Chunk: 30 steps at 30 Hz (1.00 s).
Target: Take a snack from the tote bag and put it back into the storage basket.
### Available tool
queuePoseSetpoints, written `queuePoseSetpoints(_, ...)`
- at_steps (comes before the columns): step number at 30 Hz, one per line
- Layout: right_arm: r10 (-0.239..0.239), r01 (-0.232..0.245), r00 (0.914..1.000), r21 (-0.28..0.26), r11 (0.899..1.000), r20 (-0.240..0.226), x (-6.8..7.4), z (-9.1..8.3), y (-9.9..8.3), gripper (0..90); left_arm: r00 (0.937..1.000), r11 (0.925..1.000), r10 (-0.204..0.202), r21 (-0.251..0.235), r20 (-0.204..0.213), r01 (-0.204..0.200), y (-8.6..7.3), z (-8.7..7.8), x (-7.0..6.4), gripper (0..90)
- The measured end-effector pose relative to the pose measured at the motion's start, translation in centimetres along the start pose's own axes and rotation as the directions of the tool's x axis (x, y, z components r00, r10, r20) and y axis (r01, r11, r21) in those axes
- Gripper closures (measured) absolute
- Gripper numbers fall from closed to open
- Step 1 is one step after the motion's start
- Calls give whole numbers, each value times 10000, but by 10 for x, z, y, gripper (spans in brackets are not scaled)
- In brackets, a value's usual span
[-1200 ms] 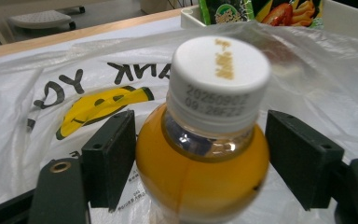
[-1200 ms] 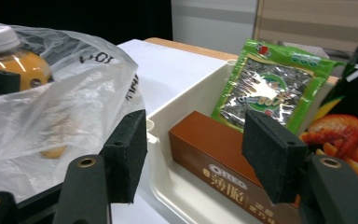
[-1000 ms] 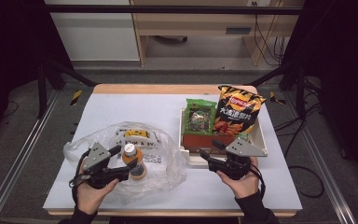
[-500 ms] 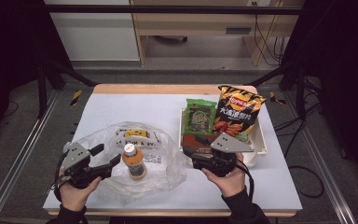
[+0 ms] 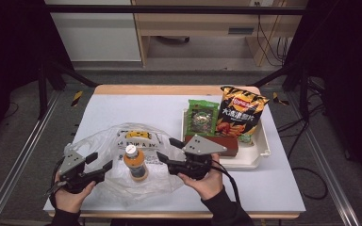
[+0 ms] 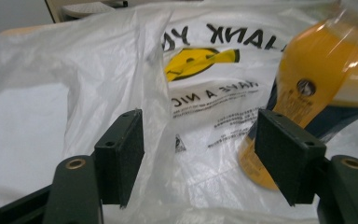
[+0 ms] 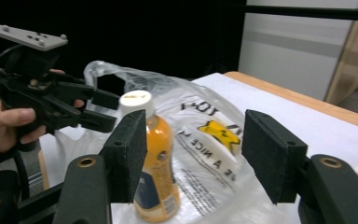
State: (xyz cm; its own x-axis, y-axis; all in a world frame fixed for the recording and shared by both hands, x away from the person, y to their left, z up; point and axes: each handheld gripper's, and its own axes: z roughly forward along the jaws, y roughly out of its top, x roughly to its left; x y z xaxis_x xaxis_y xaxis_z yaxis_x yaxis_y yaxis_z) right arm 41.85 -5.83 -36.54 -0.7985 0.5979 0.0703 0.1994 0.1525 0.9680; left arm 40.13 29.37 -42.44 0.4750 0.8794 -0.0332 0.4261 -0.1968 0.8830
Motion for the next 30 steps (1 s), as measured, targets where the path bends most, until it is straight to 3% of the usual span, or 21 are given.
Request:
queuePoseSetpoints(7,-89,107,9994,527,9986,-347,15,27,-12,383,9998,9996,-110,269,-155,114,-15,5,6,365)
queuePoseSetpoints(19,-228,303,9979,1272,9914,-599,27,65,-31,338,9995,9987,-165,470,-251,176,-19,8,12,367)
queuePoseSetpoints(30,-124,208,9978,1293,9914,-649,32,86,-38,299,9993,9982,-218,546,-289,234,-21,9,14,367)
